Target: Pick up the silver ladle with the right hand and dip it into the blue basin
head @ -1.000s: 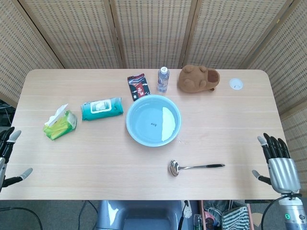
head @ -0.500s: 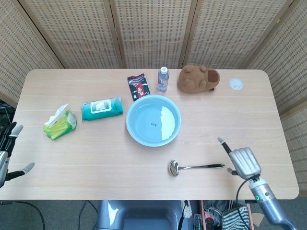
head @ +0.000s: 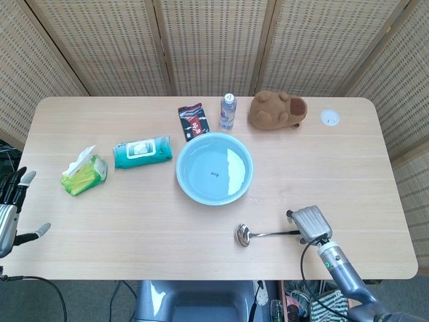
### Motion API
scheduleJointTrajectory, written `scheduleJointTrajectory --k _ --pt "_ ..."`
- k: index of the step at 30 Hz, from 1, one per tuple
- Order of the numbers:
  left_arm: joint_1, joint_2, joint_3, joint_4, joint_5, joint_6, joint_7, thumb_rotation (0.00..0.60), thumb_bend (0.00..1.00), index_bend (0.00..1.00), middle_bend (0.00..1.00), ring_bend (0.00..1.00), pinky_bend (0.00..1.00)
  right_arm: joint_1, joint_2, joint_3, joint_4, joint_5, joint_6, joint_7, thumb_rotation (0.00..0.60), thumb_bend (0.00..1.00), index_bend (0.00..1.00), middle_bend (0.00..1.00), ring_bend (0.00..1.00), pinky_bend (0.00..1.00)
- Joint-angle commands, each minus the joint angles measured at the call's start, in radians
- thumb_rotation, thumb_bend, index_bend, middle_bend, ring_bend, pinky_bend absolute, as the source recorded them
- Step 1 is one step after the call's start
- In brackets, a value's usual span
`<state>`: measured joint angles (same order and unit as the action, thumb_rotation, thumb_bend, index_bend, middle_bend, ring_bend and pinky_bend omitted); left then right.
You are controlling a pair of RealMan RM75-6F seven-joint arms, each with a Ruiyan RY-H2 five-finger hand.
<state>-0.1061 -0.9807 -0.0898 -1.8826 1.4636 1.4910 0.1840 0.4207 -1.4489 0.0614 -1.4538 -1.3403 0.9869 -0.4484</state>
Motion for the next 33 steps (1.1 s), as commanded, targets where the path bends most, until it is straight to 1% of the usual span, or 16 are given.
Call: scheduleJointTrajectory --k 1,6,13,19,30,33 --pt "-0.005 -0.003 -0.003 0.000 -0.009 -0.005 0.010 0.600 0.00 0.00 0.00 0.00 0.00 0.008 -0.051 -0.004 0.052 0.013 0.003 -0.002 0.600 0.16 0.48 0.99 0.91 1.00" --pt "-0.009 -0.006 -0.005 -0.005 -0.023 -0.011 0.023 0.600 0.00 0.00 0.00 0.00 0.00 0.013 -0.082 -0.009 0.084 0.040 -0.007 -0.019 0.600 0.18 0.48 0.99 0.91 1.00" --pt "-0.010 -0.008 -0.002 -0.005 -0.028 -0.013 0.029 0.600 0.00 0.00 0.00 0.00 0.00 0.011 -0.088 -0.013 0.095 0.087 -0.017 -0.035 0.600 0.18 0.48 0.99 0.91 1.00" --pt "-0.014 -0.011 -0.001 -0.005 -0.030 -0.016 0.037 0.600 0.00 0.00 0.00 0.00 0.00 0.014 -0.081 -0.014 0.090 0.113 -0.030 -0.035 0.600 0.26 0.50 0.99 0.91 1.00" --pt "-0.020 -0.017 -0.003 -0.005 -0.044 -0.021 0.051 0.600 0.00 0.00 0.00 0.00 0.00 0.025 -0.094 -0.025 0.087 0.158 -0.052 -0.061 0.600 0.26 0.50 0.99 0.91 1.00" --pt "-0.021 -0.017 -0.003 -0.004 -0.046 -0.023 0.051 0.600 0.00 0.00 0.00 0.00 0.00 0.029 -0.099 -0.024 0.091 0.170 -0.054 -0.069 0.600 0.28 0.50 0.99 0.91 1.00"
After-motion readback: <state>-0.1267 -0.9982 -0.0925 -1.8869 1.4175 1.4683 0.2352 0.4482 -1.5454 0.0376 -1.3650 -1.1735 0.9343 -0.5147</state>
